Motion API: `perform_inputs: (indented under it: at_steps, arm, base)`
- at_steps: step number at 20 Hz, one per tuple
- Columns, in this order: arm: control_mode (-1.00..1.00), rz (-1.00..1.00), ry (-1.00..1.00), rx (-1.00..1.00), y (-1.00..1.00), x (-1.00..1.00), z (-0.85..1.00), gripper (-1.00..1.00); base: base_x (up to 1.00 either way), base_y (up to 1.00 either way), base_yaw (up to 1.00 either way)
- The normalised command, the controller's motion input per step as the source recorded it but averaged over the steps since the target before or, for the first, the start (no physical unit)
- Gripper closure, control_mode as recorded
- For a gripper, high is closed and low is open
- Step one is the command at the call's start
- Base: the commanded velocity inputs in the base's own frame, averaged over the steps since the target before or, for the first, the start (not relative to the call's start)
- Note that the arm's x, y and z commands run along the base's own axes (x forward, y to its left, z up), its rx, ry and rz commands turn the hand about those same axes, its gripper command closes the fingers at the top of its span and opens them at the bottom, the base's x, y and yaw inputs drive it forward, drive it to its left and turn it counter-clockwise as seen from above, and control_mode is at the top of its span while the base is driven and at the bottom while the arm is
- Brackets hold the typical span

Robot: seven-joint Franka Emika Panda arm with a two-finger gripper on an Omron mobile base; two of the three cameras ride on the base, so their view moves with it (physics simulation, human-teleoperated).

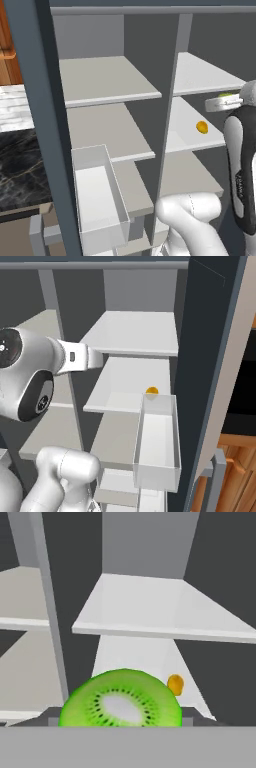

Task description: Retrieve the kiwi and mango from the fridge and place them into the bowl on the dining table.

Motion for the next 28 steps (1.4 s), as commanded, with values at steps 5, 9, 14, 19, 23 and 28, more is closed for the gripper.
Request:
perform_inputs:
  at_steps: [5,9,14,19,23,28]
  arm:
    - [-1.00,0.02,0.00,0.01,-0.11,-0.97,-0.13,1.00]
    - [-1.00,0.08,0.00,0.00,0.00,-0.55,-0.31,1.00]
    - [1.00,0.03,0.00,0.00,-0.05,-0.10,-0.08,1.00]
    - [1.00,0.00,0.00,0.00,0.00,0.00,0.00,1.00]
    - [1.00,0.00,0.00,0.00,0.00,0.00,0.00,1.00]
    - [1.00,0.00,0.00,0.00,0.00,0.00,0.00,1.00]
  base:
    - [0.00,0.00,0.00]
    - [0.00,0.00,0.00]
    - [-0.24,-0.04,0.00]
    - [-0.98,-0.10,0.00]
    - [-0.99,0.00,0.01]
    - [-0.98,0.00,0.01]
